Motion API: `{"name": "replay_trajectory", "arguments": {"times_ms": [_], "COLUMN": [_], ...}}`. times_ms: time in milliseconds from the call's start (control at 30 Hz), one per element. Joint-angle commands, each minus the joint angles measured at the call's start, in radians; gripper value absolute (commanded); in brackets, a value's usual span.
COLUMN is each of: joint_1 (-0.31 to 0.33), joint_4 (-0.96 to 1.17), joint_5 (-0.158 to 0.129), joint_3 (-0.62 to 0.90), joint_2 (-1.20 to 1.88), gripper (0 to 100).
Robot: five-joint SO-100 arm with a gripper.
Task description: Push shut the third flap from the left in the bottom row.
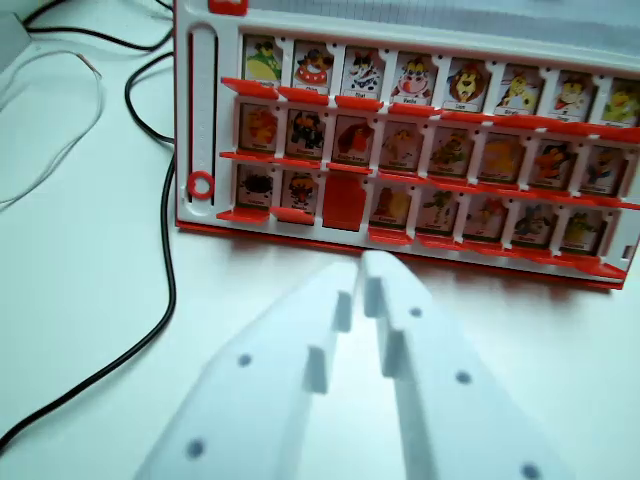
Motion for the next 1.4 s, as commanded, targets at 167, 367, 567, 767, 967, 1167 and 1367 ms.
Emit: {"name": "replay_trajectory", "arguments": {"times_ms": [167,367,567,767,967,1167,1367], "joint_1": [0.044,0.081,0.08,0.084,0.103,0.114,0.115], "joint_4": [0.466,0.492,0.563,0.571,0.575,0.581,0.584], "joint_5": [0.009,0.009,0.02,0.018,0.017,0.023,0.028], "joint_3": [-0.083,-0.129,-0.198,-0.207,-0.202,-0.207,-0.21], "joint_2": [0.422,0.422,0.422,0.422,0.422,0.422,0.422], "gripper": [0,0,0,0,0,0,0]}}
